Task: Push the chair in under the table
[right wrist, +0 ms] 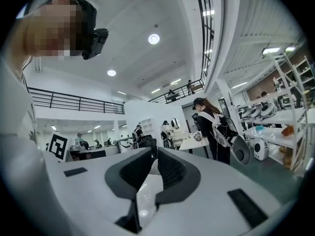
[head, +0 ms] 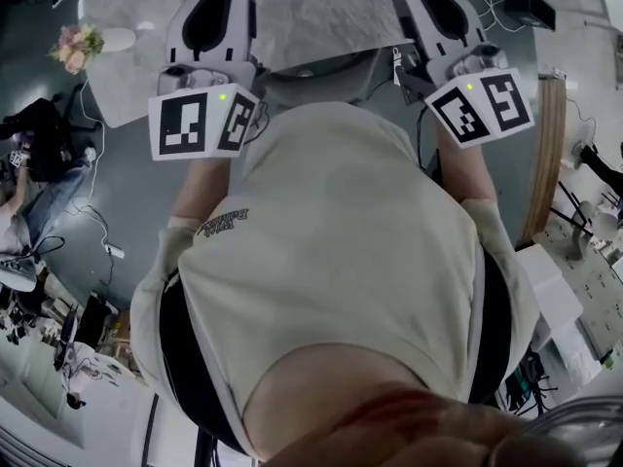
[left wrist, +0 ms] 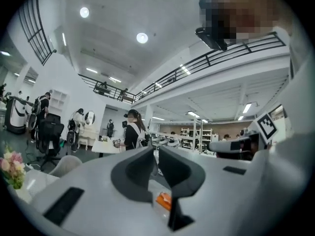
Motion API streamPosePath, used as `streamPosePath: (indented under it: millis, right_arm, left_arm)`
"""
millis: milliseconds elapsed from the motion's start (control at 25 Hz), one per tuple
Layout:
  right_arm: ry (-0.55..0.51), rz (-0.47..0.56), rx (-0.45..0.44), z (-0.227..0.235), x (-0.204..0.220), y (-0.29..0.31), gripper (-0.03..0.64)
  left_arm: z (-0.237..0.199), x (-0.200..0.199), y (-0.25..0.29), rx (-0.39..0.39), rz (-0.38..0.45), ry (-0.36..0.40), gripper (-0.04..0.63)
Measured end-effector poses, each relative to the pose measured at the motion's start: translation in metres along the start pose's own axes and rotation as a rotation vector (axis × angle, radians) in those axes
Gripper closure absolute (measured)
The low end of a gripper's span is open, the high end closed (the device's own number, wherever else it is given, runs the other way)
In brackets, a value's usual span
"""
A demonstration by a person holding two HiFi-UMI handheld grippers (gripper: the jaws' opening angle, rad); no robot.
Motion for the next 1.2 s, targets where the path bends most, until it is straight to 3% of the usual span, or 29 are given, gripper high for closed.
streamPosePath:
  millis: [280, 480, 560, 840, 1080, 1200]
  right_arm:
    - [-0.056, 0.057, -0.042, -0.017, -0.021, -0.009, 0.586]
    - [-0.24, 0.065, -0.002, -0.03, -0.027, -0.016, 0.604]
    - [-0.268, 0.077, 0.002, -0.035, -0.029, -0.018, 0.604]
    - [-0.302, 0.096, 0.014, -0.04, -0.034, -0.025, 0.606]
    - [-0.234, 0.124, 0.03, -0.031, -0.037, -0.031, 0.607]
    - [-0.249, 0.11, 0.048, -0.029, -0.034, -0.027, 0.607]
  left_arm:
    - [0.013, -0.027, -0.015, -0.025, 0.079, 0.104, 0.581]
    - [0.026, -0.029, -0.017, -0.021, 0.07, 0.14, 0.585]
    - [0.026, -0.027, -0.017, -0.021, 0.064, 0.139, 0.585]
    - [0.026, -0.024, -0.018, -0.027, 0.048, 0.121, 0.584]
    - [0.025, -0.019, -0.015, -0.032, 0.031, 0.109, 0.586]
    - [0.023, -0.016, -0.015, -0.035, 0.025, 0.107, 0.586]
Point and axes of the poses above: the fingertips, and each gripper's own axes: y forward along the fingers, z to its right, x out of its underside, the point moved 1 cm from there along -y, backward along the fingers, and after that the axes turned 14 degrees about -z, right-handed, at the moved point
